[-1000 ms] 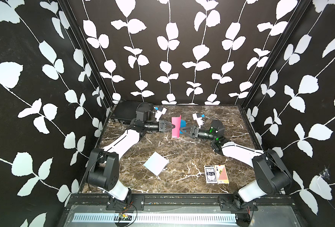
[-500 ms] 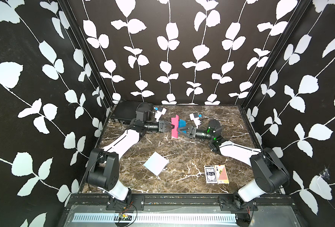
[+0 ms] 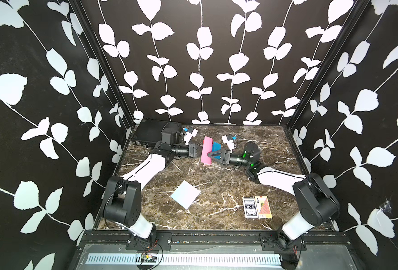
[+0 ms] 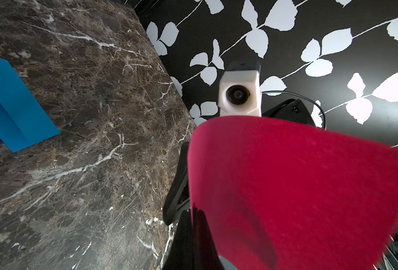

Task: Fold the square paper along the opposite sides
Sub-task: Fold the paper.

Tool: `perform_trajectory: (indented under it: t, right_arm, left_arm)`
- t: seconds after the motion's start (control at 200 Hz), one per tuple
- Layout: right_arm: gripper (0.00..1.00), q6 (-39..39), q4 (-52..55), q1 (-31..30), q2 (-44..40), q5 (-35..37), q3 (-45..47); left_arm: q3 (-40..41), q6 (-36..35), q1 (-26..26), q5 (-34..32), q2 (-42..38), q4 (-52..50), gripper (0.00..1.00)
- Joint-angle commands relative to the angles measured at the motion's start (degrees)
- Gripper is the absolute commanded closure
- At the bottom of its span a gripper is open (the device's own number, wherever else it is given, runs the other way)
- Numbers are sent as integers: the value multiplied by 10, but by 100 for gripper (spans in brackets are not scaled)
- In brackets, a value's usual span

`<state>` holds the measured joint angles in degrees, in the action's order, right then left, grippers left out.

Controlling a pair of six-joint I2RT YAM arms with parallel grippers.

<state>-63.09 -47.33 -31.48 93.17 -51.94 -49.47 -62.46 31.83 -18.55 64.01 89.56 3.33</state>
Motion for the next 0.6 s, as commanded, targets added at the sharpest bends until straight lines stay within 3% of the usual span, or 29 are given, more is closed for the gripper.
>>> perform_trajectory:
  t: [0.0,0.295,0.59]
  right_arm:
    - [21,-8,-47,-8,6,-13,-28]
    - [32,-16,-68,-8,8,-19,-19]
    - [24,-11,-50,-5,-2,-18,-25]
  left_arm:
    - [1,-12,3,2,-25,-2,100]
    - [1,-15,4,3,-25,-6,100]
    - [1,-18,4,2,-26,-8,100]
